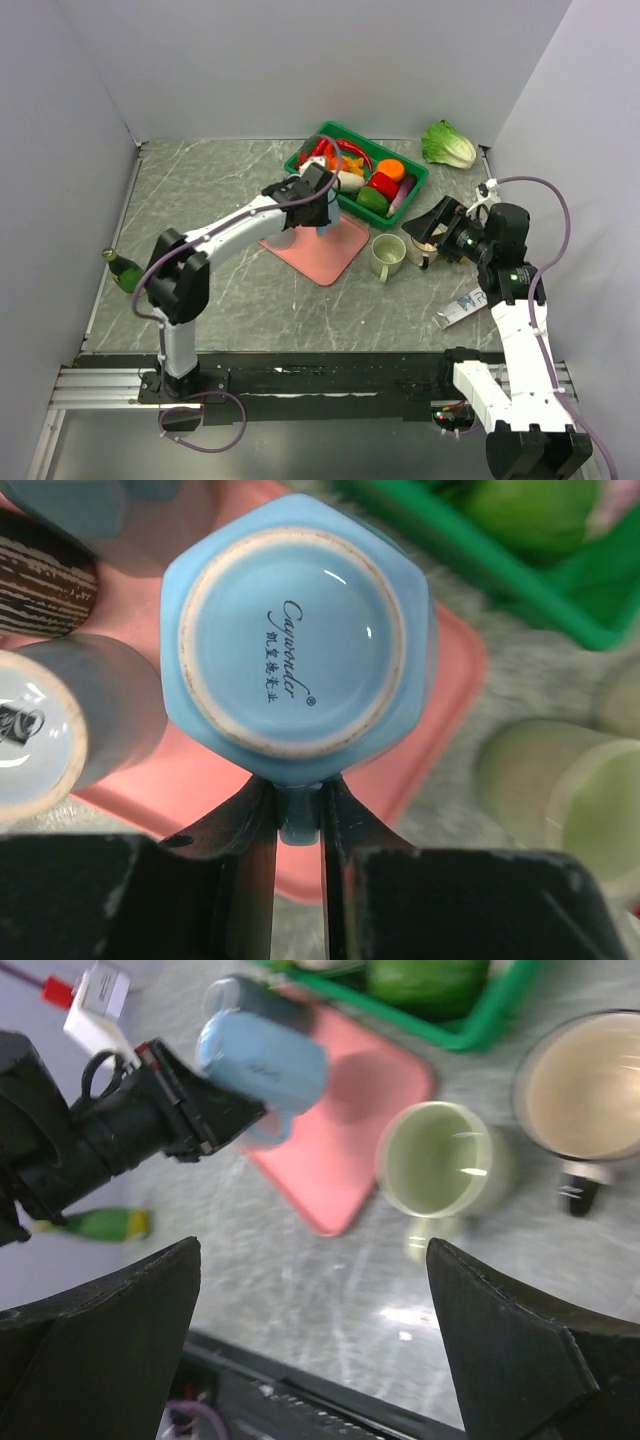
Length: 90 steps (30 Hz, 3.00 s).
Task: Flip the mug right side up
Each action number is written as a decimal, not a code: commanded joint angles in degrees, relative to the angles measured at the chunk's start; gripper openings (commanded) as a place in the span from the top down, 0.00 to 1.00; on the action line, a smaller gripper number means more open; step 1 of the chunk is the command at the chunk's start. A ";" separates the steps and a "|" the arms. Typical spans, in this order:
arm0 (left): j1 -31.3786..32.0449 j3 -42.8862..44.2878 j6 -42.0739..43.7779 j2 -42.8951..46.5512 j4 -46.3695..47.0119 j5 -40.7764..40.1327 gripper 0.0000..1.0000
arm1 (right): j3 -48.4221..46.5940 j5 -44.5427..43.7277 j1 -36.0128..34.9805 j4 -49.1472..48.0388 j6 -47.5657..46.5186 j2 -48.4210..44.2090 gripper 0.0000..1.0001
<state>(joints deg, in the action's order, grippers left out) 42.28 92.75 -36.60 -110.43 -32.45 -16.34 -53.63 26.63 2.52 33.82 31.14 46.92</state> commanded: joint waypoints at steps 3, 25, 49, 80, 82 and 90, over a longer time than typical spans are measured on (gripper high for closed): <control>-0.18 9.54 1.44 12.43 2.65 6.84 0.99 | 4.40 14.76 0.11 -18.87 9.53 -1.65 0.00; -6.25 7.28 -21.05 21.22 35.34 56.15 0.99 | 0.10 5.19 -19.93 -56.59 26.26 9.07 0.06; -5.28 0.24 -29.50 19.11 57.23 63.62 0.99 | 6.44 -12.22 -20.01 -67.32 32.76 6.52 0.56; -3.52 -1.08 -10.08 19.81 32.63 55.02 0.04 | -6.22 -36.91 -19.58 -34.09 6.15 -0.77 1.00; -3.52 -1.08 -7.63 20.34 28.43 52.56 0.04 | -8.59 -40.42 -19.14 -29.18 0.37 -0.69 1.00; -3.70 -2.57 0.03 22.98 17.86 43.85 0.04 | -12.03 -47.29 -10.11 -20.30 -16.62 -0.42 1.00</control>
<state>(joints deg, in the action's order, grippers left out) 38.50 90.94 -42.15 -90.70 -8.80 32.86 -60.93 -14.50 -12.97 15.16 25.17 48.69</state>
